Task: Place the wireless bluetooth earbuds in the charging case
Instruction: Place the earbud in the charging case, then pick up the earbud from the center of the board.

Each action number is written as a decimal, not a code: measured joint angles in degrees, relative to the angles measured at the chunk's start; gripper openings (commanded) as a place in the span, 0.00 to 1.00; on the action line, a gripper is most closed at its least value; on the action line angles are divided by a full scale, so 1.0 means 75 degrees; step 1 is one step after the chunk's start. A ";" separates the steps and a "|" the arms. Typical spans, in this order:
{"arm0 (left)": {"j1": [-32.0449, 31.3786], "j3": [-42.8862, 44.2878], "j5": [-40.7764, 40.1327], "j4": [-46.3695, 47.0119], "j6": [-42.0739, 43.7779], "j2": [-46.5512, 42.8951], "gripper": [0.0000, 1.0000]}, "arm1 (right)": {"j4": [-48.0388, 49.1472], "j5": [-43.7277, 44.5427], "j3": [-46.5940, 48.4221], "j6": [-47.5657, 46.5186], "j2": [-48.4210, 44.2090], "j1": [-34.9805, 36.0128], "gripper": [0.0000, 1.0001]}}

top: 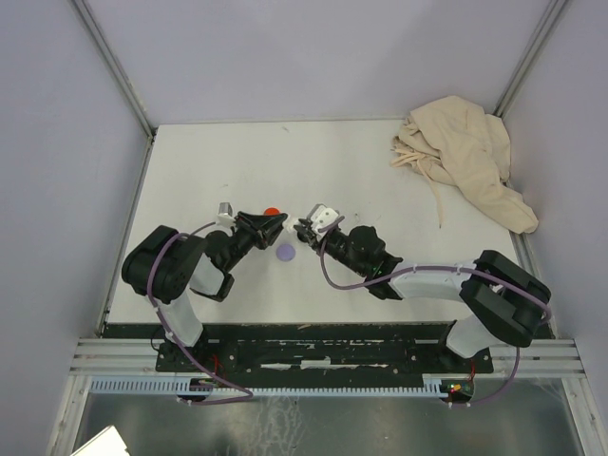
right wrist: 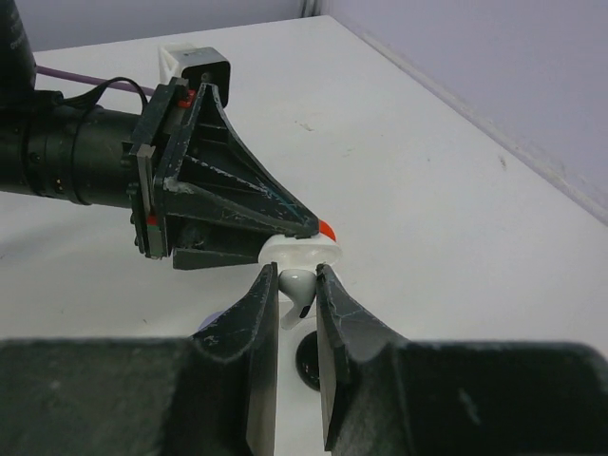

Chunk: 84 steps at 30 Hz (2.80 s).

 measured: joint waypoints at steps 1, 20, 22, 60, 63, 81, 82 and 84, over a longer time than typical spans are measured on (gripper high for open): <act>-0.0015 0.0012 0.0015 -0.0012 0.0000 0.0000 0.03 | 0.0128 -0.0026 0.0000 -0.0105 0.0070 0.0038 0.02; -0.0064 0.0047 0.0201 -0.0085 0.0000 -0.0402 0.03 | 0.0746 0.0108 0.0376 -0.0912 0.0883 0.0175 0.02; -0.0064 0.0047 0.0213 -0.0143 0.0000 -0.0452 0.03 | 0.0787 0.0137 0.0376 -0.0941 0.0901 0.0175 0.02; -0.0096 0.0143 0.0303 -0.0300 0.0000 -0.0510 0.03 | 0.0428 0.0111 0.0379 -0.0446 0.0408 0.0175 0.62; -0.0096 0.0149 0.0291 -0.0321 0.0000 -0.0452 0.03 | 0.0431 0.0245 0.0358 -0.0300 0.0006 0.0175 0.67; -0.0096 0.0274 0.0195 -0.0565 0.0023 -0.0356 0.03 | -0.7781 0.2722 0.4156 0.2725 -0.0825 -0.2667 0.77; -0.0096 0.0300 0.0198 -0.0612 0.0023 -0.0358 0.03 | -0.8081 0.2649 0.4156 0.2792 -0.0743 -0.2669 0.77; -0.0096 0.0347 0.0201 -0.0714 0.0023 -0.0443 0.03 | -0.8635 0.2451 0.4156 0.2888 -0.0592 -0.2658 0.78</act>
